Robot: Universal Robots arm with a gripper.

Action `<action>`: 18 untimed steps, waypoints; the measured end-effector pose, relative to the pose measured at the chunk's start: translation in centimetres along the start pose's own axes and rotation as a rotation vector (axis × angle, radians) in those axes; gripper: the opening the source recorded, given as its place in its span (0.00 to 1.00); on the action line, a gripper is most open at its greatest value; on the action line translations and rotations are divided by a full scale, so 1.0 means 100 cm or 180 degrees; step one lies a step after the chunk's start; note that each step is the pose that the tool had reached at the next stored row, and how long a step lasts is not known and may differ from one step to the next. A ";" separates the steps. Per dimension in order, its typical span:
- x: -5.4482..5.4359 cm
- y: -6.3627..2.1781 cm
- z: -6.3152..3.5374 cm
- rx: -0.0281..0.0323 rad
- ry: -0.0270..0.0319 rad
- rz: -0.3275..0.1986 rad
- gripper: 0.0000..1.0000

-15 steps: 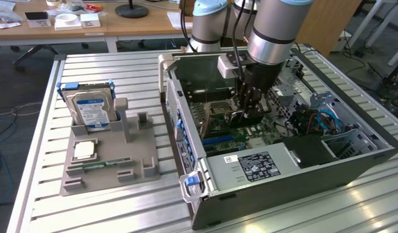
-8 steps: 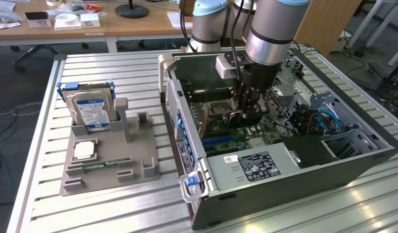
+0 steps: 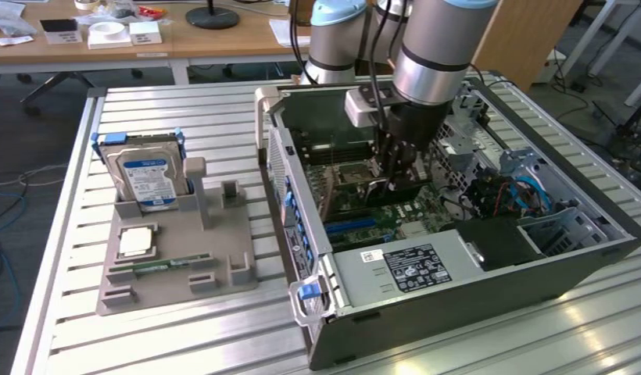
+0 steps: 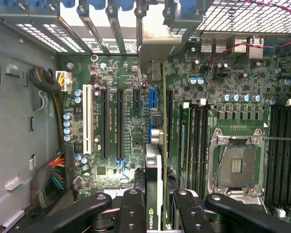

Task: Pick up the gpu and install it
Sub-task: 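Insert the gpu into the slot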

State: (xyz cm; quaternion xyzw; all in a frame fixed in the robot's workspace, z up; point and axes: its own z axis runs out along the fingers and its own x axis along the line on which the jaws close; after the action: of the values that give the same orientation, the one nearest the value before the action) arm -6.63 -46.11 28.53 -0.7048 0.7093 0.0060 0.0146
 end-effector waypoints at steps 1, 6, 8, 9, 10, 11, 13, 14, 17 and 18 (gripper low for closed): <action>0.000 0.0009 0.0000 0.0000 0.0000 0.0000 0.27; 0.000 0.0064 0.0000 0.0000 0.0000 0.0002 0.27; 0.000 0.0071 0.0000 0.0000 0.0000 0.0002 0.27; 0.000 0.0078 0.0000 0.0000 0.0000 0.0002 0.27; 0.000 0.0087 0.0000 0.0000 0.0000 0.0002 0.27; 0.000 0.0097 0.0000 0.0000 0.0000 0.0002 0.27; 0.000 0.0107 0.0004 0.0000 0.0000 0.0002 0.27; 0.000 0.0110 0.0011 0.0000 0.0000 0.0002 0.27; 0.000 0.0118 0.0041 0.0000 0.0000 0.0002 0.27; 0.000 0.0121 0.0052 0.0000 0.0000 0.0002 0.27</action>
State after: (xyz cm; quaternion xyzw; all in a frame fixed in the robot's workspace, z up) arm -7.84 -46.11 27.99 -0.7045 0.7095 0.0060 0.0146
